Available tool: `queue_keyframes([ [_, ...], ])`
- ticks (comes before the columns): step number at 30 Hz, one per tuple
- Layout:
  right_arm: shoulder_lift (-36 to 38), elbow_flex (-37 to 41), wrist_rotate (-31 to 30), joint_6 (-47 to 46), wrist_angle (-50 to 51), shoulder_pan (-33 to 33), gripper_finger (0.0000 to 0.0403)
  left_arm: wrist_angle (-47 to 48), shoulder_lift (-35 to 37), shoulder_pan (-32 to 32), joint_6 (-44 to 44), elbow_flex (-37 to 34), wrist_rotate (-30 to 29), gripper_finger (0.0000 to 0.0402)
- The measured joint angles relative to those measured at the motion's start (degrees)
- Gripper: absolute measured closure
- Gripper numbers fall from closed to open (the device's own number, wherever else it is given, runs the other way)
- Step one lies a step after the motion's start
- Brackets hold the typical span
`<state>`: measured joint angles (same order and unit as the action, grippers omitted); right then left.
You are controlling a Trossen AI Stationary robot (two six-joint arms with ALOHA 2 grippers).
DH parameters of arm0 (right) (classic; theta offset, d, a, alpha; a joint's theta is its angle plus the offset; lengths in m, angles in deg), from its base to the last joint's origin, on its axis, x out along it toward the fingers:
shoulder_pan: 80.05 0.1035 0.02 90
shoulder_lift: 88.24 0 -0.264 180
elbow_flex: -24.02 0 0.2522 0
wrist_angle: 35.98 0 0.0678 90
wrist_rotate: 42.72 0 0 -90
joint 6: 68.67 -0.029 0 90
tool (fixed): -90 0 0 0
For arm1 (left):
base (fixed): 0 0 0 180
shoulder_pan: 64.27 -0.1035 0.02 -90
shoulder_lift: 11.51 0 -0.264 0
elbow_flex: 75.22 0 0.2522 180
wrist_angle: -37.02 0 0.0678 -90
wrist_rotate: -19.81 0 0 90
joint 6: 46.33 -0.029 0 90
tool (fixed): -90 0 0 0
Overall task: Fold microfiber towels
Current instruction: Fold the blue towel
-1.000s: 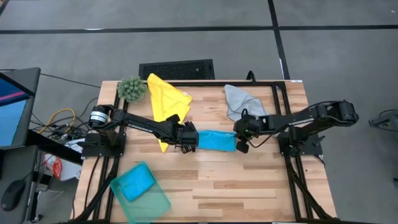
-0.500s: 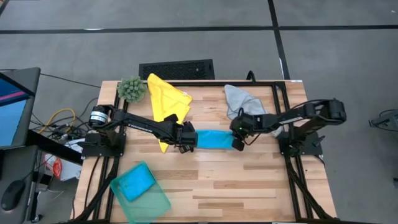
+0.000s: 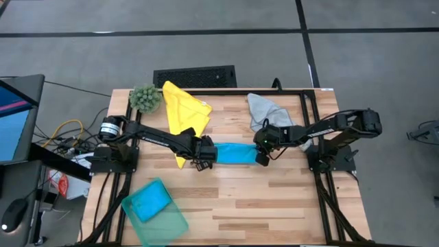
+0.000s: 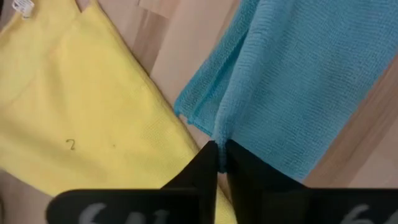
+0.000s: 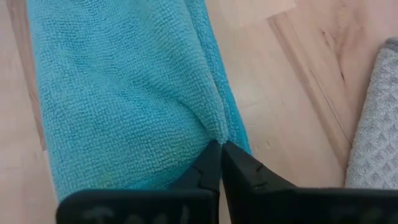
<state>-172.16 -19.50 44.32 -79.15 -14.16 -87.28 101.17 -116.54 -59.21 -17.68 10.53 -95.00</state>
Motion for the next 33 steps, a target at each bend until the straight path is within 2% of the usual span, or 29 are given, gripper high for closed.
queue_keyframes([
  [8,-0.02,0.03,-0.07,0.31,-0.07,0.0,0.0364,-0.01,0.0,-0.67,0.65,0.02,1.99,0.0279],
  [11,-0.02,0.03,-0.07,0.42,-0.06,0.0,0.0364,1.85,0.0,-0.72,2.33,0.25,0.64,0.0258],
  [14,0.14,0.03,-0.08,0.44,-0.04,0.0,0.0364,4.26,0.67,-0.72,5.29,1.53,-1.42,0.0255],
  [16,1.04,0.11,-0.09,0.48,0.35,0.0,0.0364,3.02,2.13,-0.38,7.39,2.1,-2.83,0.0261],
  [20,3.77,0.31,-0.13,0.56,1.15,-0.39,0.0364,-11.18,4.13,0.75,4.07,0.83,-4.92,0.0295],
  [24,6.33,0.27,-0.13,0.48,1.57,-1.18,0.0364,-20.19,2.6,0.14,-1.17,-1.14,-0.99,0.035],
  [28,8.07,0.2,-0.13,0.48,2.19,-1.22,0.0361,-21.6,0.91,-0.91,-1.32,-3.2,-0.79,0.0394],
  [33,8.33,0.16,-0.11,0.47,3.31,-1.18,0.034,-22.14,-1.38,-1.98,-1.28,-4.62,0.78,0.0393],
])
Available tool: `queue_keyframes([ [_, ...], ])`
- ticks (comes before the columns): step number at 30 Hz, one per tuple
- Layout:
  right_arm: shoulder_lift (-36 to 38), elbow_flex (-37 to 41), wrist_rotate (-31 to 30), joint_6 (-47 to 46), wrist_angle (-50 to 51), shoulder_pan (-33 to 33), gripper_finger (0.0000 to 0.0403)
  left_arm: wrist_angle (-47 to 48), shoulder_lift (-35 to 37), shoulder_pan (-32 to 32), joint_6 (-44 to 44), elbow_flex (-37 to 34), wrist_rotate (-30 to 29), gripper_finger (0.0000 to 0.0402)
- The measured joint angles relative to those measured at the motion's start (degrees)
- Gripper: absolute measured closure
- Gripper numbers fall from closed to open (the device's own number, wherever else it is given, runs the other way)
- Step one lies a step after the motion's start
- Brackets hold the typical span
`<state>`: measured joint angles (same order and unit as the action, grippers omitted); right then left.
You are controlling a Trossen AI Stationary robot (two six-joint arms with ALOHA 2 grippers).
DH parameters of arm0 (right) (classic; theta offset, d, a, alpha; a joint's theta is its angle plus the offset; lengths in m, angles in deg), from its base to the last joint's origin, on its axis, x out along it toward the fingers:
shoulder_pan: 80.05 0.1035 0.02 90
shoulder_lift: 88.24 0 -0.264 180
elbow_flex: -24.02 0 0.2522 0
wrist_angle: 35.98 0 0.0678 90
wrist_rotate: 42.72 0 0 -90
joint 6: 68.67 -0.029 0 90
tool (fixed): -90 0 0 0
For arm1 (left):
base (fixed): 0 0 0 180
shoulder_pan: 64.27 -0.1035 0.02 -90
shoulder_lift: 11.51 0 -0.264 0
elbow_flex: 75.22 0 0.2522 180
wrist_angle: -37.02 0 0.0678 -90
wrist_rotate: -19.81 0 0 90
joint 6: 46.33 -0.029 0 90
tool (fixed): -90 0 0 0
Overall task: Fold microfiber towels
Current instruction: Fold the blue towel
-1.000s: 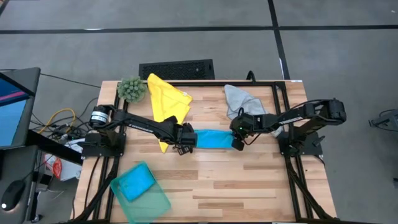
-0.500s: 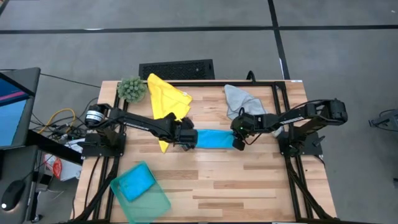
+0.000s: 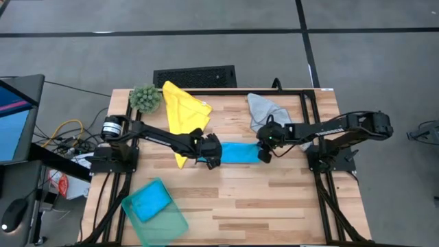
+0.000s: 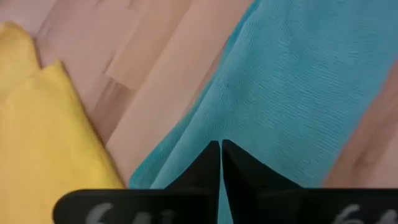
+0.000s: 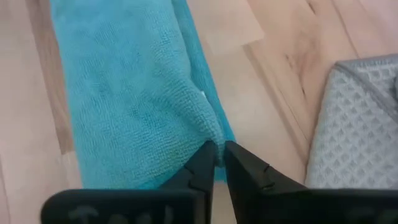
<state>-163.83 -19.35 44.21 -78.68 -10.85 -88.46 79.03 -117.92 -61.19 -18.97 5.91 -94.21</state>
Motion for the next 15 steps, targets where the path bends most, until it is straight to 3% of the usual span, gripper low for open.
queue_keyframes([
  [9,2.15,-0.39,0.2,-1.34,4.34,-0.75,0.0273,-1.48,-2.66,-0.08,-0.29,-0.06,0.27,0.039],
  [15,8.43,0.46,-1.52,-3.92,-6.94,2.17,0.0256,-2.32,-2.66,-0.1,-0.26,-0.06,-0.44,0.039],
])
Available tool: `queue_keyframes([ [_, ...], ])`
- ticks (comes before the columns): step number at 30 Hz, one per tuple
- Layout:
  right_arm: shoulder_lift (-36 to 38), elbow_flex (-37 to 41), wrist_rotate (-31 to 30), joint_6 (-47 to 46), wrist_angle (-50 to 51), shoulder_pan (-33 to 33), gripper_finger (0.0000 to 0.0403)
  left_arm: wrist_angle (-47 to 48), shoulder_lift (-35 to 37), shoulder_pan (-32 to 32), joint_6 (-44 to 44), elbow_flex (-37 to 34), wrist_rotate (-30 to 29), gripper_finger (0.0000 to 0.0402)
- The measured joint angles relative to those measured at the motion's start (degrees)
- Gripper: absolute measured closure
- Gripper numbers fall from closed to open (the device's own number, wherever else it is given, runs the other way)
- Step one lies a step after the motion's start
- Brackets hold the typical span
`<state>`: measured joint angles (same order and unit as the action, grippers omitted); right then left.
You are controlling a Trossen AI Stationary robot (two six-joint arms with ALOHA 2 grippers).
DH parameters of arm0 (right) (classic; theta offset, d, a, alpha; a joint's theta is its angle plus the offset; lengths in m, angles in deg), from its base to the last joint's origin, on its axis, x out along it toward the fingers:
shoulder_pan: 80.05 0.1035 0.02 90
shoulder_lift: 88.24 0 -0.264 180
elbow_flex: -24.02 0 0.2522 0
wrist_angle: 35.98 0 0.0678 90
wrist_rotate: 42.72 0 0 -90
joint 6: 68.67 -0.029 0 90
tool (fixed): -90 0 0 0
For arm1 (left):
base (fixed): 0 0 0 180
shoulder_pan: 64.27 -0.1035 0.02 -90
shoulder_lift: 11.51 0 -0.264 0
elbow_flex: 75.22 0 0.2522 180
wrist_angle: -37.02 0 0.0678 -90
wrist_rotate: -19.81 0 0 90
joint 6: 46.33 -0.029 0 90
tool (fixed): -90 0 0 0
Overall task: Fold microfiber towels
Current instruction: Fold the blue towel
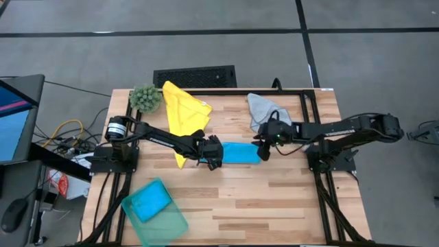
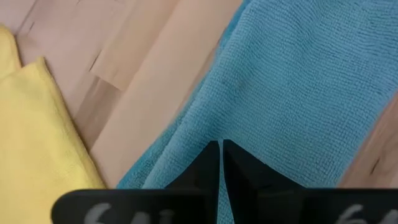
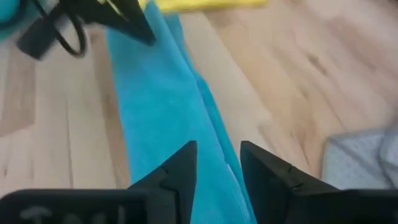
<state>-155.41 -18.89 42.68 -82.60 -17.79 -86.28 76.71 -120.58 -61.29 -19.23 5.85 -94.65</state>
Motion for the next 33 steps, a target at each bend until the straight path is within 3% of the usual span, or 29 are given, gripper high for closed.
queue_keyframes([
  [4,-2.37,2.9,-5.5,-2.87,-3.68,2.43,0.0274,-0.47,0.0,0.0,0.19,0.0,-0.02,0.039],
  [16,-14.45,5.05,-6.07,-4.09,-5.65,1.54,0.0305,-2.6,-3.18,-0.13,-1.6,-0.01,1.47,0.039],
  [20,-12.38,4.84,-6.06,-4.12,-4.43,1.43,0.0305,-3.4,-3.91,-0.15,-2.63,0.17,1.92,0.039],
  [25,-4.24,4.06,-6.21,-6.97,-5.24,1.89,0.0305,-1.49,-4.07,-0.16,-2.58,1.51,2.29,0.039],
  [30,-1.21,5.67,-6.4,-9.06,-9.39,8.16,0.0305,-1.44,-4.15,-0.15,-2.97,2.85,2.75,0.039],
  [33,-2.76,7.72,-9.8,-12.91,-10.33,12.73,0.0305,-1.03,-4.17,-0.23,-2.85,2.89,2.8,0.039],
])
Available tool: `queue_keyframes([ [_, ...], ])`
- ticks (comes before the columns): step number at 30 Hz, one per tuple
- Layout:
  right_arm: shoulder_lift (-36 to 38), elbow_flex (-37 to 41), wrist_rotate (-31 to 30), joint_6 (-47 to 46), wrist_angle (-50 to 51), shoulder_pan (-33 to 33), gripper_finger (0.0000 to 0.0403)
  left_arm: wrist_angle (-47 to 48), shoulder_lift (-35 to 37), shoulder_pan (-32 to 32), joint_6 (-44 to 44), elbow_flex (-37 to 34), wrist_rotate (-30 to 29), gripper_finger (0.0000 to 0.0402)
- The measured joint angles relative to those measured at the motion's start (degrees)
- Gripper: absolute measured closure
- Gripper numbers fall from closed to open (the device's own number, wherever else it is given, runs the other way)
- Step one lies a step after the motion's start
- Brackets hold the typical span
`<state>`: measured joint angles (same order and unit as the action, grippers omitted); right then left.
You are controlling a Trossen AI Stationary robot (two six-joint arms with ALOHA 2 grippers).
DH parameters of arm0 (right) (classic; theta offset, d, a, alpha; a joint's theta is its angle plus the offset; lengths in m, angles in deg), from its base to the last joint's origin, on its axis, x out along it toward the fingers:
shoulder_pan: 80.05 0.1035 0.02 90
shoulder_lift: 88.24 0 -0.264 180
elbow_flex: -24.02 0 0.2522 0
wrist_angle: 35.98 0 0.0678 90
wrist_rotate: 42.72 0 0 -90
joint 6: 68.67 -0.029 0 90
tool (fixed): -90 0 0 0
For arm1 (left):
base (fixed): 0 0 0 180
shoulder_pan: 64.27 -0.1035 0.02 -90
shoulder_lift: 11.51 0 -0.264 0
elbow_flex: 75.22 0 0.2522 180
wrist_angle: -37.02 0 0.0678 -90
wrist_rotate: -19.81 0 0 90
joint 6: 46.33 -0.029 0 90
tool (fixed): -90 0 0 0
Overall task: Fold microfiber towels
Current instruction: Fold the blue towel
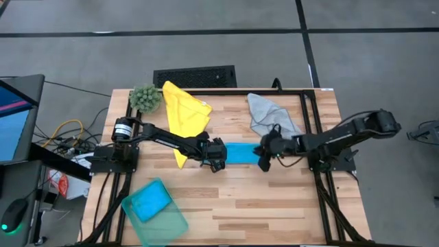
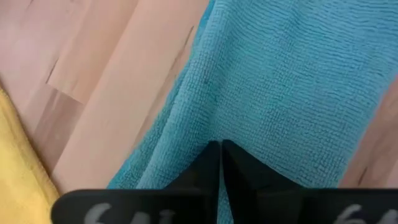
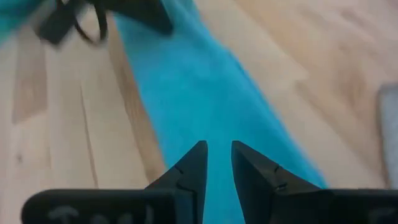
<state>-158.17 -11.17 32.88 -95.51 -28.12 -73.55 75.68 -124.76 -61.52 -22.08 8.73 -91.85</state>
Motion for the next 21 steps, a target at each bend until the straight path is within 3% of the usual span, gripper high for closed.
queue_keyframes([
  [7,-5.54,4.28,-2.93,-7.07,-0.14,6.91,0.0305,-0.27,0.01,-0.14,0.18,0.0,0.25,0.039],
  [16,-8.08,4.68,-3.95,-7.23,-3.4,7.19,0.0305,4.38,0.69,-0.3,-0.54,3.43,1.77,0.039],
  [21,-7.61,4.74,-3.82,-7.7,-3.51,7.19,0.0305,10.06,4.3,0.14,-3.69,9.97,-5.93,0.039],
])
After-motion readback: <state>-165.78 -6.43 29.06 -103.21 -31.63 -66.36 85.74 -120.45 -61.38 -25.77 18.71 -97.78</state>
